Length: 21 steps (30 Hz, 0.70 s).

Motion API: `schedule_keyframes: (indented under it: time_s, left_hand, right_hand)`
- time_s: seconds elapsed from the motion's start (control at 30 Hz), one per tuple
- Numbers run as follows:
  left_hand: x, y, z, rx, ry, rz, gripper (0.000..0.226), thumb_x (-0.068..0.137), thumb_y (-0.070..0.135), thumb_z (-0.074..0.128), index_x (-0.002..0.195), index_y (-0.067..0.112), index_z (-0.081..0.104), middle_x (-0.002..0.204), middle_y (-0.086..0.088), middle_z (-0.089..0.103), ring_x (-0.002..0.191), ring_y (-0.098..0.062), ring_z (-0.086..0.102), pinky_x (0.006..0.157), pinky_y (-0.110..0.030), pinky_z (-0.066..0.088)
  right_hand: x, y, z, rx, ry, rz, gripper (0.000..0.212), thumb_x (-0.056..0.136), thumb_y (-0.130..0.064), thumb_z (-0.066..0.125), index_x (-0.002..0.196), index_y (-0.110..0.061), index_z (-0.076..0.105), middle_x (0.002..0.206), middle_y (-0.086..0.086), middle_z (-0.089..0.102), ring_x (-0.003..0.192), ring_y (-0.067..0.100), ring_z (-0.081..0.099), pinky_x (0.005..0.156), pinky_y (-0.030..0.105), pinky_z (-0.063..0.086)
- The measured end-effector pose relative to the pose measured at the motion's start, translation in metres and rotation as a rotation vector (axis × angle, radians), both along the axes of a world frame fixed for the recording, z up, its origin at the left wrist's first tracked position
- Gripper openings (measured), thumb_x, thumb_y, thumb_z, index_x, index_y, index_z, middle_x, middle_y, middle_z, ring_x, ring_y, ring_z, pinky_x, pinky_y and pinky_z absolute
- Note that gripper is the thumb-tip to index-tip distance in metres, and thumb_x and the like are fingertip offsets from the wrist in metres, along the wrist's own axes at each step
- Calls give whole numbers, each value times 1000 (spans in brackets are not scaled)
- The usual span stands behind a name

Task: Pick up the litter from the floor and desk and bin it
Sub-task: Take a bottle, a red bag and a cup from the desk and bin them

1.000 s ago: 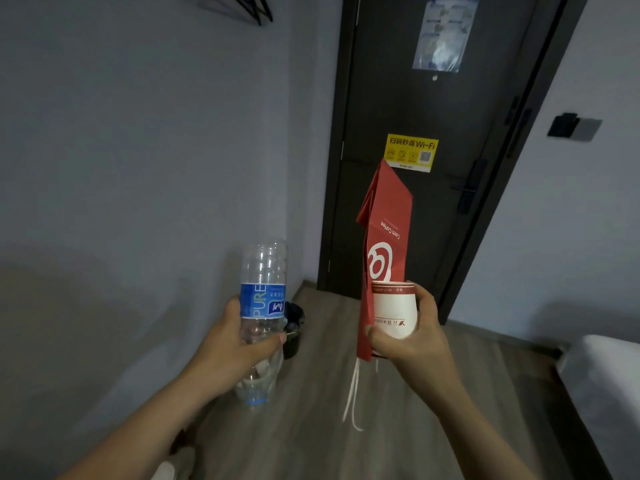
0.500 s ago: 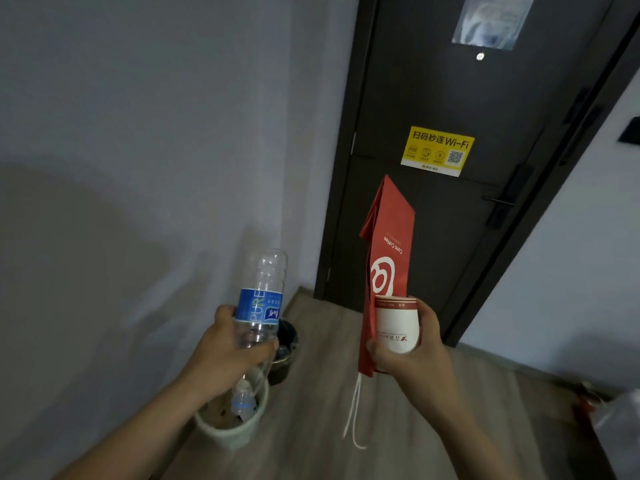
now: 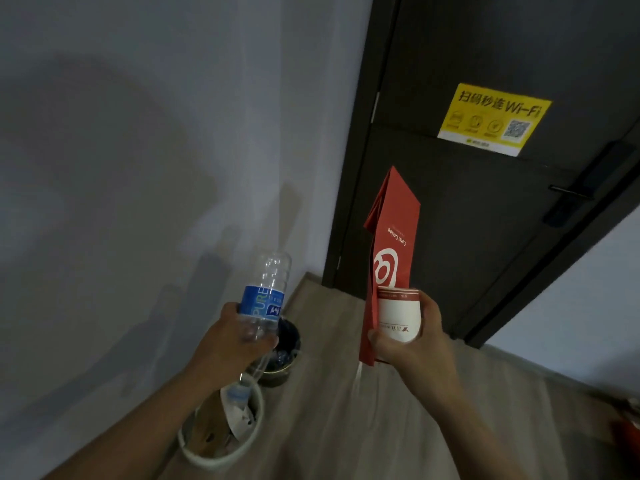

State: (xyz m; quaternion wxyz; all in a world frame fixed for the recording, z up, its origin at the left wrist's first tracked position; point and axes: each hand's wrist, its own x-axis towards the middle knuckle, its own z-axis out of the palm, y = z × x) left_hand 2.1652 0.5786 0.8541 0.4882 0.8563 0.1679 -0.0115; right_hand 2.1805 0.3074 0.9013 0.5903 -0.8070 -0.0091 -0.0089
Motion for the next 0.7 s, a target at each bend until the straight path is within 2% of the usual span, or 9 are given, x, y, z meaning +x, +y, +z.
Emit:
schedule_keyframes:
  time_s: [0.13, 0.27, 0.33, 0.47, 0.53, 0.6, 0.67, 0.7]
  left_hand:
    - [44, -7, -29, -4, 91, 88, 56, 73, 31, 79, 114, 22, 41, 88, 10, 62, 74, -2, 62, 55, -18, 43]
    - [79, -15, -67, 33, 188, 129, 49, 75, 32, 77, 110, 31, 42, 85, 15, 61, 76, 1, 59, 59, -18, 42]
    - [92, -14, -89, 23, 236, 141, 46, 76, 33, 77, 106, 35, 42, 84, 18, 60, 76, 2, 59, 61, -18, 44]
    - [114, -7, -127, 20, 339, 203, 33, 74, 36, 78, 85, 39, 46, 81, 12, 65, 72, -7, 66, 63, -26, 54]
    - [128, -3, -147, 26, 380, 211, 31, 75, 36, 78, 80, 38, 48, 75, 12, 64, 65, -1, 64, 59, -22, 53]
    - [145, 4, -168, 38, 410, 223, 30, 75, 33, 79, 82, 33, 50, 71, 13, 60, 55, 4, 60, 49, -12, 43]
    - [163, 12, -189, 60, 470, 212, 34, 75, 34, 78, 94, 23, 52, 77, 11, 58, 61, 0, 57, 52, -16, 39]
    - [171, 16, -199, 86, 513, 208, 40, 76, 37, 77, 102, 20, 52, 83, 7, 59, 69, -7, 58, 57, -20, 40]
  right_hand:
    - [73, -3, -27, 41, 102, 82, 79, 71, -7, 81, 125, -34, 31, 98, -14, 53, 76, -16, 60, 44, 10, 47]
    - [133, -3, -60, 22, 147, 150, 82, 69, -9, 83, 129, -32, 32, 103, -12, 52, 81, -4, 64, 48, 11, 49]
    - [154, -1, -77, 17, 186, 160, 84, 68, -11, 83, 131, -32, 31, 104, -13, 52, 79, 9, 65, 49, 11, 50]
    - [183, 6, -110, 9, 259, 175, 85, 66, -8, 84, 128, -34, 33, 101, -12, 56, 77, 7, 67, 50, 15, 52]
    - [195, 9, -128, 4, 307, 164, 84, 65, -7, 85, 125, -36, 34, 100, -11, 57, 75, 8, 67, 49, 14, 51]
    - [209, 12, -145, 4, 338, 151, 83, 65, -4, 84, 122, -37, 35, 98, -9, 58, 76, -1, 66, 47, 13, 50]
    - [223, 15, -163, -4, 378, 144, 84, 65, -2, 84, 123, -36, 34, 99, -8, 57, 76, -6, 65, 45, 13, 50]
    - [229, 17, -173, -9, 393, 140, 84, 65, -3, 84, 124, -36, 33, 99, -10, 56, 76, -5, 65, 45, 13, 50]
